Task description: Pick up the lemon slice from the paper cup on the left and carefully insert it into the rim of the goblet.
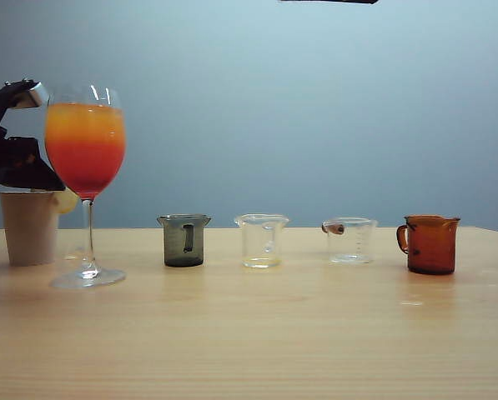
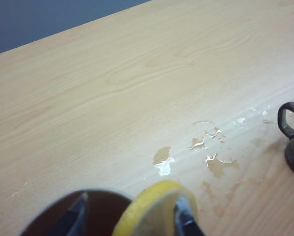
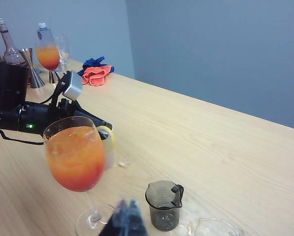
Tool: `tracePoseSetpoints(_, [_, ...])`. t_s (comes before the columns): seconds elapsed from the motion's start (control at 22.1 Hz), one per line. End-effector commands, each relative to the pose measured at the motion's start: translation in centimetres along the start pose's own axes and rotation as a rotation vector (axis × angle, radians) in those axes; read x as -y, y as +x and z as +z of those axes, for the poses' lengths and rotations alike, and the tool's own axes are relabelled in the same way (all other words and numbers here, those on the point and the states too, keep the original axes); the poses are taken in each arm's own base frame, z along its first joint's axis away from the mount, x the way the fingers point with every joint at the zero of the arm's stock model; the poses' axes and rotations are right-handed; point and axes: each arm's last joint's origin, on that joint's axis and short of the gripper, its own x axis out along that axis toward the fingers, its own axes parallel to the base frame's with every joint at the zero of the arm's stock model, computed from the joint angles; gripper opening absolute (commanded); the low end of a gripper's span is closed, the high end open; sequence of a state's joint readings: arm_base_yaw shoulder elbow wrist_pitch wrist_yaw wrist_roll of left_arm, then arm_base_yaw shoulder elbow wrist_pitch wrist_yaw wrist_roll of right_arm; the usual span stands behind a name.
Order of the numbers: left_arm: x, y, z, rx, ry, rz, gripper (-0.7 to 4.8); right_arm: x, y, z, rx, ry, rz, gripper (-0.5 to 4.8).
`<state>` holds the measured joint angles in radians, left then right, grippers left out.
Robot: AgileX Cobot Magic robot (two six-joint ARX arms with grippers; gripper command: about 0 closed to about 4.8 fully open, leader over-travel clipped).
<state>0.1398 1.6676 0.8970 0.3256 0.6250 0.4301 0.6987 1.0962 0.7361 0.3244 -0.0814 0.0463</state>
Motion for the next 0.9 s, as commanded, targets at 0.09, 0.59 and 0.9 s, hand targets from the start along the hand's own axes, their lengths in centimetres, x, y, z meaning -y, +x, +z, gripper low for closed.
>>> tracePoseSetpoints(0.09, [0.01,-0.02,0.24,0.025,0.013,-0.023,1.27,0.03,-0.04,0.35,0.023,-0.008,-0.014,-0.05])
tracePoseSetpoints(0.59, [0.09,-0.03,0.30,0.041,-0.038,-0.058,-0.06,0.08,-0.04,0.35,0.024,-0.008,-0.031,-0.06])
tracePoseSetpoints(0.9, [-0.17,-0.16,1.11,0.102,-0.093,-0.042,-0.06,0.08,-0.05,0.36,0.025,-0.008,-0.031,-0.06])
